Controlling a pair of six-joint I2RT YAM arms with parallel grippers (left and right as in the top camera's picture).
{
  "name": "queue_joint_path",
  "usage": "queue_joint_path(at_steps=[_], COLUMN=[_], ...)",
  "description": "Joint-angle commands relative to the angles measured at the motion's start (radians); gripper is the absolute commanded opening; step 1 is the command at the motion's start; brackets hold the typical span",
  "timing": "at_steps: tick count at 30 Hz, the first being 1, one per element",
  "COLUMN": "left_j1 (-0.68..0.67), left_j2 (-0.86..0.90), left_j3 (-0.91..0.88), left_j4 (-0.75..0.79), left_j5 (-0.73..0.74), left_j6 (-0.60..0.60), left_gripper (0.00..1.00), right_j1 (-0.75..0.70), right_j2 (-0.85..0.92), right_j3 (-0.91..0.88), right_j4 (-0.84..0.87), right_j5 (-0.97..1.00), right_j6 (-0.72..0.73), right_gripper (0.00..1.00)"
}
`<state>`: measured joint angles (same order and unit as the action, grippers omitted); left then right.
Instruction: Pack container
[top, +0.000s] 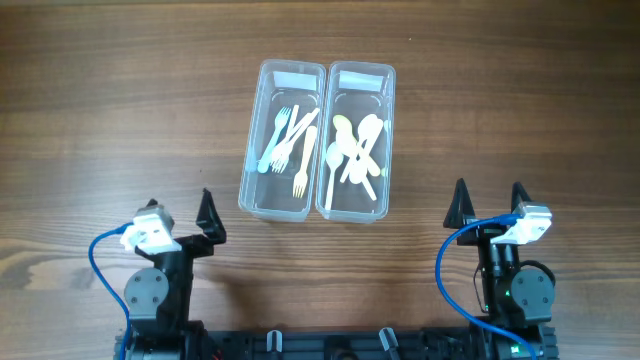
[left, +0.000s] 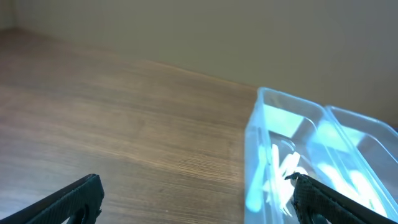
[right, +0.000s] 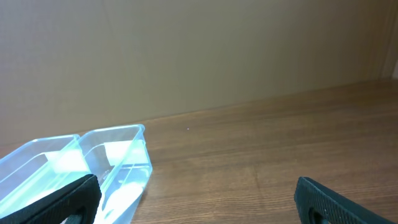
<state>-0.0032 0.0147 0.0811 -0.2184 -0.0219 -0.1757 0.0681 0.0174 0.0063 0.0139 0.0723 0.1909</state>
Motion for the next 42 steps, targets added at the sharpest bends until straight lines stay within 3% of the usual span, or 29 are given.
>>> queue_joint_path(at_steps=[1,42], left_j1=[0.007,0.006], left_j2=[-0.011,-0.011], left_j3=[-0.015,-0.021], left_j4=[0.019,0.025], left_j5=[0.124,0.137], left_j6=[0.153,0.169], left_gripper=[1.0,1.0], right_j1=[-0.004,-0.004], right_j2=[-0.013,-0.013], right_j3=[-0.001,-0.001], right_j4=[0.003,0.003], right_j5=[0.018,0.018], right_j6=[0.019,0.019], right_gripper=[1.0,1.0])
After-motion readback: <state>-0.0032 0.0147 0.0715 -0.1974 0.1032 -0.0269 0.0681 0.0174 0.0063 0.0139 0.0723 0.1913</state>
